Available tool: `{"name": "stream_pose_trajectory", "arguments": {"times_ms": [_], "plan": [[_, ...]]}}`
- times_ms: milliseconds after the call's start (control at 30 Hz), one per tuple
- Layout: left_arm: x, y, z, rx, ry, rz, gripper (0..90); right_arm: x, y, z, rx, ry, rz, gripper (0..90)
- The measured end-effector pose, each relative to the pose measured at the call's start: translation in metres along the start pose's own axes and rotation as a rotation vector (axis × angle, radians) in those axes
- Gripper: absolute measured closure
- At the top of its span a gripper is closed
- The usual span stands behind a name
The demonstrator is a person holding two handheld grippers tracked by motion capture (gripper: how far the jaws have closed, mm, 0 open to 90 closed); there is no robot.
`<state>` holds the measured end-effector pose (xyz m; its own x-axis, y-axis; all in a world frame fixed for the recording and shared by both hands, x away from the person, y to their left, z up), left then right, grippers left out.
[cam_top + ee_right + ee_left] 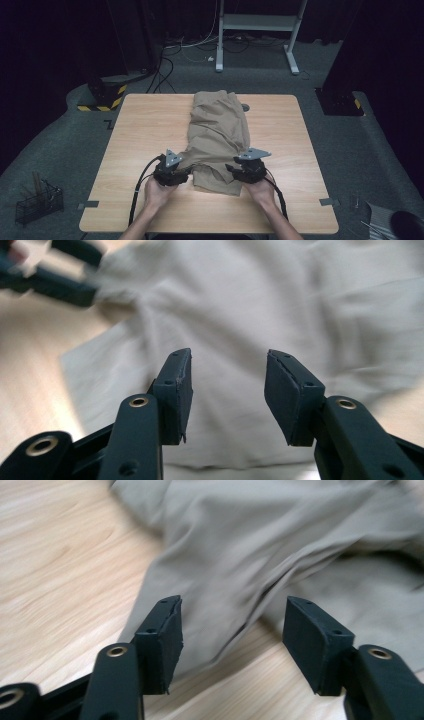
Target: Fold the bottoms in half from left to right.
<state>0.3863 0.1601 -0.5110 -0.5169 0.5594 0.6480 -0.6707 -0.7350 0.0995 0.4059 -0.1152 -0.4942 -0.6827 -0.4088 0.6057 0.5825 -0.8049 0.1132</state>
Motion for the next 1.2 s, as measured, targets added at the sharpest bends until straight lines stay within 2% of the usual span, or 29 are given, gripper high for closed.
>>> {"name": "stream_pose_trajectory", "arguments": {"times_ms": [100,167,233,300,333,400,567,633,667,733,800,900,1000,1067,1100,1200], "plan": [[-0.005,-0.006,-0.009,0.052,-0.013,-0.001,40.1,-0.012,-0.013,-0.008,0.021,-0.046,0.033,54.0],[-0.007,-0.004,-0.012,0.069,-0.008,-0.017,40.0,-0.019,-0.019,-0.013,0.032,-0.076,0.043,57.2],[-0.009,0.001,-0.012,0.06,-0.007,-0.027,39.3,-0.023,-0.023,-0.018,0.085,-0.096,0.031,71.0],[-0.011,0.004,-0.011,0.045,-0.003,-0.014,38.0,-0.025,-0.023,-0.021,0.13,-0.107,0.004,86.4],[-0.011,0.004,-0.011,0.045,-0.001,-0.001,37.1,-0.024,-0.022,-0.022,0.132,-0.103,0.004,89.6],[-0.011,0.003,-0.01,0.05,0.008,0.009,36.5,-0.019,-0.017,-0.024,0.119,-0.092,0.011,90.0],[0.006,0.006,-0.006,0.062,0.072,-0.037,36.8,0.008,-0.008,-0.03,0.107,-0.047,0.031,90.0],[0.012,0.006,-0.004,0.057,0.08,-0.031,36.7,0.021,-0.005,-0.034,0.106,-0.032,0.038,90.0],[0.013,0.005,-0.003,0.07,0.085,-0.041,36.8,0.026,-0.003,-0.038,0.107,-0.028,0.042,90.0],[0.013,0.001,0.0,0.084,0.084,-0.043,36.6,0.03,-0.001,-0.046,0.115,-0.048,0.039,90.0],[0.008,-0.002,0.003,0.09,0.058,-0.06,38.5,0.031,0.0,-0.053,0.112,-0.072,0.035,87.4],[-0.005,-0.003,0.0,0.101,-0.007,-0.106,50.4,0.029,-0.001,-0.052,0.073,-0.044,0.027,68.6],[-0.012,0.001,-0.005,0.083,-0.043,-0.129,70.4,0.02,-0.003,-0.043,0.048,-0.014,-0.005,57.2],[-0.01,0.004,-0.006,0.062,-0.053,-0.135,83.7,0.009,-0.001,-0.038,0.027,-0.018,-0.027,56.0],[-0.007,0.007,-0.005,0.06,-0.051,-0.144,87.1,0.002,0.0,-0.037,0.014,-0.029,-0.028,55.8],[0.007,0.024,-0.005,0.01,-0.06,-0.174,88.2,-0.008,0.002,-0.035,-0.005,-0.044,-0.028,55.8]]}}
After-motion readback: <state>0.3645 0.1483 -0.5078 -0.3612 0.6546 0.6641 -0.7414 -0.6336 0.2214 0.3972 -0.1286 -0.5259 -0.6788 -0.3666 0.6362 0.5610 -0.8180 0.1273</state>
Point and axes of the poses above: each handheld gripper's, and its own axes: x roughly backward along the jaws, z roughly out of its top, y roughly to its right, the point moved 2 cm from there along -x, roughly forward along the jaws, and after that the axes turned 14 degrees about -z, right-handed, at the moved point
